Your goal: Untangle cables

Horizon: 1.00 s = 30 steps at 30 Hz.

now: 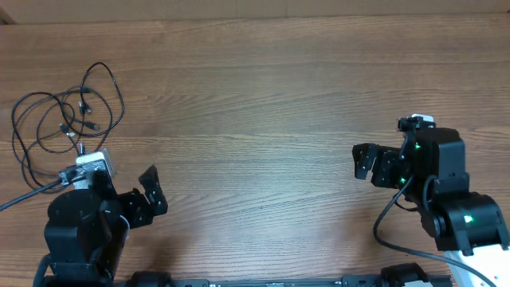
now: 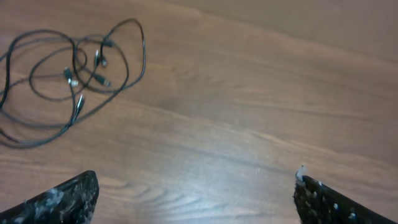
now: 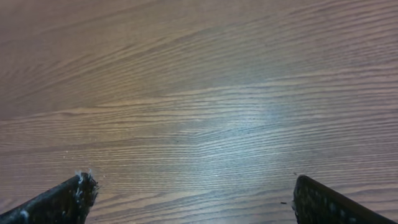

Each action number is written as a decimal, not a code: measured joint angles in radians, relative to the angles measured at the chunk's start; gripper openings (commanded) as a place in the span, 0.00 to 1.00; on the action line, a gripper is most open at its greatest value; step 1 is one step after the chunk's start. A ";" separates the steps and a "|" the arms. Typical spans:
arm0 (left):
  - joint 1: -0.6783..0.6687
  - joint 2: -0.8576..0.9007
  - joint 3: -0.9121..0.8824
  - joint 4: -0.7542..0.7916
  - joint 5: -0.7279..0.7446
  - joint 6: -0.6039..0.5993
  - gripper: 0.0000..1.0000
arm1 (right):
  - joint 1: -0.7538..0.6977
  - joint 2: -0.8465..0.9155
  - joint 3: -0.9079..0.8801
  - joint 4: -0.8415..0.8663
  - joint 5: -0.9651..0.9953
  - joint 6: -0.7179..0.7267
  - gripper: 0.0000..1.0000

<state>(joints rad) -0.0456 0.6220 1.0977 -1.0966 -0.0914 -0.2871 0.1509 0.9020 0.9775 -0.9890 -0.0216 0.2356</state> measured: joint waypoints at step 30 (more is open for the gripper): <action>0.000 0.001 -0.012 -0.114 0.000 -0.002 1.00 | -0.005 -0.209 -0.246 0.314 0.028 -0.053 1.00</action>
<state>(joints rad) -0.0456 0.6228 1.0859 -1.2106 -0.0914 -0.2893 0.1463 0.6933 0.7311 -0.6746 0.0063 0.1829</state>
